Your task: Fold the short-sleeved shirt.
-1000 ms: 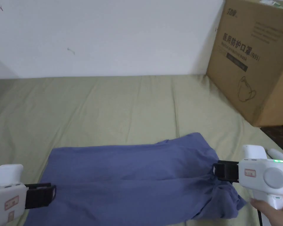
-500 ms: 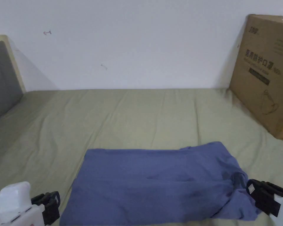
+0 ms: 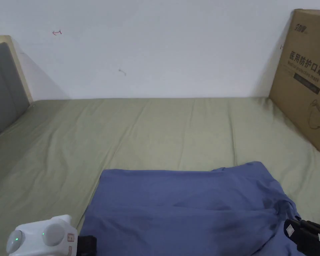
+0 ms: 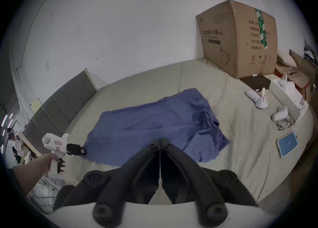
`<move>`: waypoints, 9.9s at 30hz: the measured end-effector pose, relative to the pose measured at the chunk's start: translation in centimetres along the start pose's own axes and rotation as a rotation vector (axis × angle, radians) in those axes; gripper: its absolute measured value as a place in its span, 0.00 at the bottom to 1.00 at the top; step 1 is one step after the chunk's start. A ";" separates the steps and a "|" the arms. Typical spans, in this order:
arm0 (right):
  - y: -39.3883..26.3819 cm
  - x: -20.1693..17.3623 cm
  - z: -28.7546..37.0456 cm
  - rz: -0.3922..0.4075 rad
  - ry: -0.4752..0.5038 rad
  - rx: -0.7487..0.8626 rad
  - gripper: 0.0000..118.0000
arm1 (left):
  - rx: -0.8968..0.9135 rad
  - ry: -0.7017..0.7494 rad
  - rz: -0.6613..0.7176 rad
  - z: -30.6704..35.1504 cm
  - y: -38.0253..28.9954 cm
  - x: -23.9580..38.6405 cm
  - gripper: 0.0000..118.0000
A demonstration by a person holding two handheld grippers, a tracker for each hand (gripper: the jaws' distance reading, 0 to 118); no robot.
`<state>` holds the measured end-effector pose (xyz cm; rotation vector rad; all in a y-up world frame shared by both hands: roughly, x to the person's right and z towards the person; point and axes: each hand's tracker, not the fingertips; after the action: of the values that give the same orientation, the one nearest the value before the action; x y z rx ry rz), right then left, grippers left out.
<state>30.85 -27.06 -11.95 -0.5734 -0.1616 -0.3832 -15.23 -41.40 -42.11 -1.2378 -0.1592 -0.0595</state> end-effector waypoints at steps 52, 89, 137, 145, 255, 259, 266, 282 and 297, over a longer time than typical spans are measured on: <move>-6.1 14.9 0.4 -0.068 -0.286 -0.493 0.25 | 0.123 -0.239 -0.063 11.2 -12.9 -2.5 0.28; 6.6 1.0 -14.6 0.105 -0.028 -0.218 0.00 | 0.123 -0.151 -0.264 -5.3 14.4 2.0 0.95; 20.0 7.8 -15.1 0.076 -0.205 -0.068 0.01 | 0.492 -0.347 -0.259 13.0 9.8 1.5 0.03; 5.9 11.9 -7.2 -0.022 -0.196 -0.272 0.01 | 0.350 -0.387 -0.281 12.1 1.7 -1.2 0.03; 1.6 -1.0 -0.1 0.047 -0.027 -0.075 0.00 | -0.045 -1.020 0.139 4.6 -2.1 10.8 0.99; 1.6 -1.1 -0.7 0.039 -0.023 -0.088 0.00 | 0.060 -0.897 0.054 8.0 -1.4 7.8 0.95; 2.0 -2.0 -0.7 0.061 -0.006 -0.067 0.00 | 0.173 -0.507 -0.201 9.8 -2.8 7.0 0.01; 2.6 -2.1 -0.1 0.118 -0.032 -0.068 0.00 | -0.100 -0.912 -0.275 4.7 -5.5 18.3 0.01; 3.0 -3.0 -0.4 0.083 -0.009 -0.060 0.00 | 0.123 -1.015 0.269 7.7 -4.2 -7.9 0.99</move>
<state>29.33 -24.01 -14.53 -0.6387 -0.1346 -0.3059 -24.26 -35.79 -36.95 -1.0590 -0.8556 0.8126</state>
